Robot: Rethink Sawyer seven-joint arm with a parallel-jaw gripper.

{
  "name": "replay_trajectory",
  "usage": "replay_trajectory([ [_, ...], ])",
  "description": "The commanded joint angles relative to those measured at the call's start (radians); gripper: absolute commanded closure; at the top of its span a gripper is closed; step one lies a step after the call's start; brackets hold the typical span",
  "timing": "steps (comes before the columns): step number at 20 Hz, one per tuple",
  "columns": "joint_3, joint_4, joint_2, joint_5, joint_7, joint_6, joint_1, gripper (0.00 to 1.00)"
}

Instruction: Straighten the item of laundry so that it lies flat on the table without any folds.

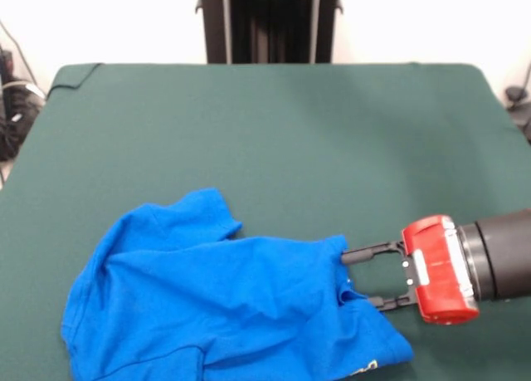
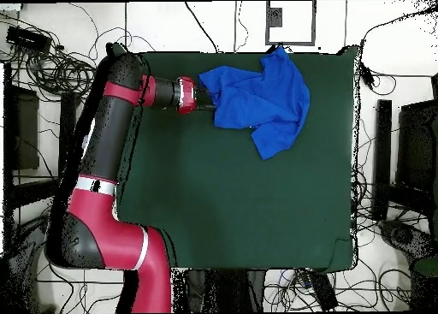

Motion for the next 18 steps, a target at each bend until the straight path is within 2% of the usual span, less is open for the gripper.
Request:
replay_trajectory([
  [1,0.065,-0.105,0.041,-0.026,-0.122,0.066,0.014,0.0],
  [3,0.083,-0.095,0.055,-0.036,-0.096,0.054,0.02,0.0],
  [6,0.124,-0.102,0.068,0.001,-0.073,0.053,0.017,0.0],
  [9,0.118,-0.108,0.063,0.004,-0.067,0.08,0.021,0.0],
  [15,0.106,-0.092,0.05,-0.062,-0.077,0.111,0.043,0.0],
  [18,0.06,-0.083,0.038,-0.118,-0.072,0.174,0.069,0.0],
])
